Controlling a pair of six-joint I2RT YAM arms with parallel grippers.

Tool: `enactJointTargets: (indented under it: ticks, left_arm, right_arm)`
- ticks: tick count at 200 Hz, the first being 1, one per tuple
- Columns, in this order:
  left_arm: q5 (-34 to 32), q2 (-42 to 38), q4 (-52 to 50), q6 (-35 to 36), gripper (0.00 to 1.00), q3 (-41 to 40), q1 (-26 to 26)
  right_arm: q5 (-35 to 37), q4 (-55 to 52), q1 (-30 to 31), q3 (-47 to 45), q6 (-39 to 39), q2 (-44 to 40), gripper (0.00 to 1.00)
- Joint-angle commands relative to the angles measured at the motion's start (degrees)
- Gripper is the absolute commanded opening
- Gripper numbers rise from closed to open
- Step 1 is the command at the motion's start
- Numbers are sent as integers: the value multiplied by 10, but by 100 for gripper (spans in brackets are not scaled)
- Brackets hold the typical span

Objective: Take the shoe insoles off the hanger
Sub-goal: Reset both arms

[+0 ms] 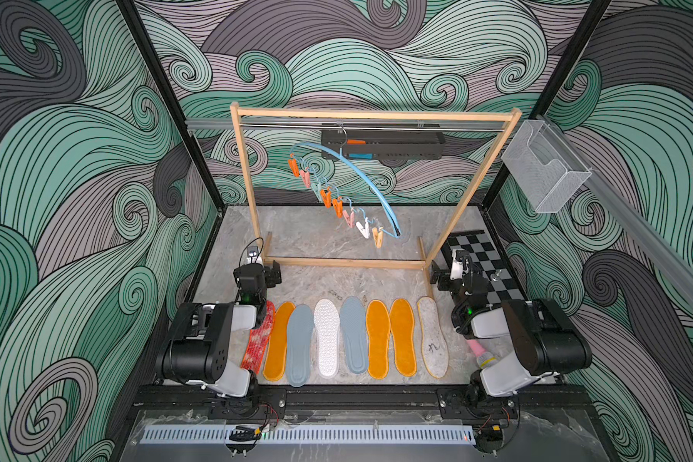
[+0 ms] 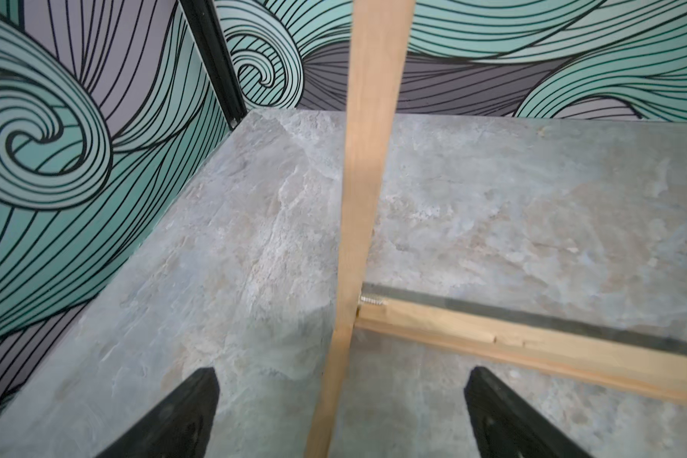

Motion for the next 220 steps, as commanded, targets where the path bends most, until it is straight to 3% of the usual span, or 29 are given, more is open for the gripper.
enactJointTargets:
  ticks: [1,220]
  left_arm:
    - [37,6,-52,-13,99,18,22]
    - [38,4,-50,-13,99,18,23]
  right_arm:
    - [-13,-70,4,32,-17,-11,99]
    - [-17,-65,9,32,-27,-8,99]
